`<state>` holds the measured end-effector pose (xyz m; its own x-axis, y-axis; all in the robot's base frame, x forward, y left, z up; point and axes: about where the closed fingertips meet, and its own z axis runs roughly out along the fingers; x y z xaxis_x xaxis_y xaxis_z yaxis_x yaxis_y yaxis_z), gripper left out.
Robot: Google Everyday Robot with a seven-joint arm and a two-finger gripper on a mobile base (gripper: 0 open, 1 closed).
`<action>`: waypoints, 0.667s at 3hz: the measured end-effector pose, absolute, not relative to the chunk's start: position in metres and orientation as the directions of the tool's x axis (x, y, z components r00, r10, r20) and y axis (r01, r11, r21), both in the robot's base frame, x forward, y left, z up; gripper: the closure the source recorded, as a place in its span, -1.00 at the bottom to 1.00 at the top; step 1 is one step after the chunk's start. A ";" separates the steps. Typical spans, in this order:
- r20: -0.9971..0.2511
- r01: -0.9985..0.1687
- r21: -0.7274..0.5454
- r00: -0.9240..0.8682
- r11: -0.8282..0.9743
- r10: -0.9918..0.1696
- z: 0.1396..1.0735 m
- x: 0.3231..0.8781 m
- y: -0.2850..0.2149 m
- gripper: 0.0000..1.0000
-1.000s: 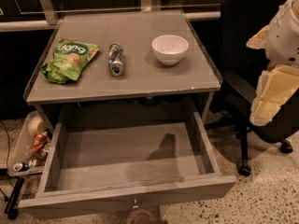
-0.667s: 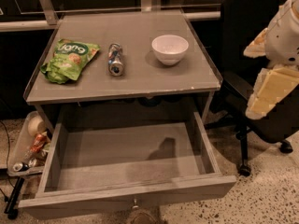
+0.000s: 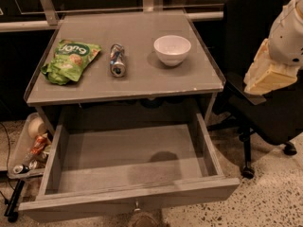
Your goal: Close top drawer
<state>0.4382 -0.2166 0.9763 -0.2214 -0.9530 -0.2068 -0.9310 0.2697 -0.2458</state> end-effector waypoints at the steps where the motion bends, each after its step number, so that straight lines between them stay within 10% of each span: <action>1: -0.207 -0.931 -0.246 -0.221 0.270 -0.953 0.976 0.438 -0.217 0.77; 2: -0.207 -0.931 -0.246 -0.221 0.270 -0.953 0.976 0.438 -0.217 1.00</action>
Offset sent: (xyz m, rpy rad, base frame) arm 0.0000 0.0000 0.0000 0.0000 0.0000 0.0000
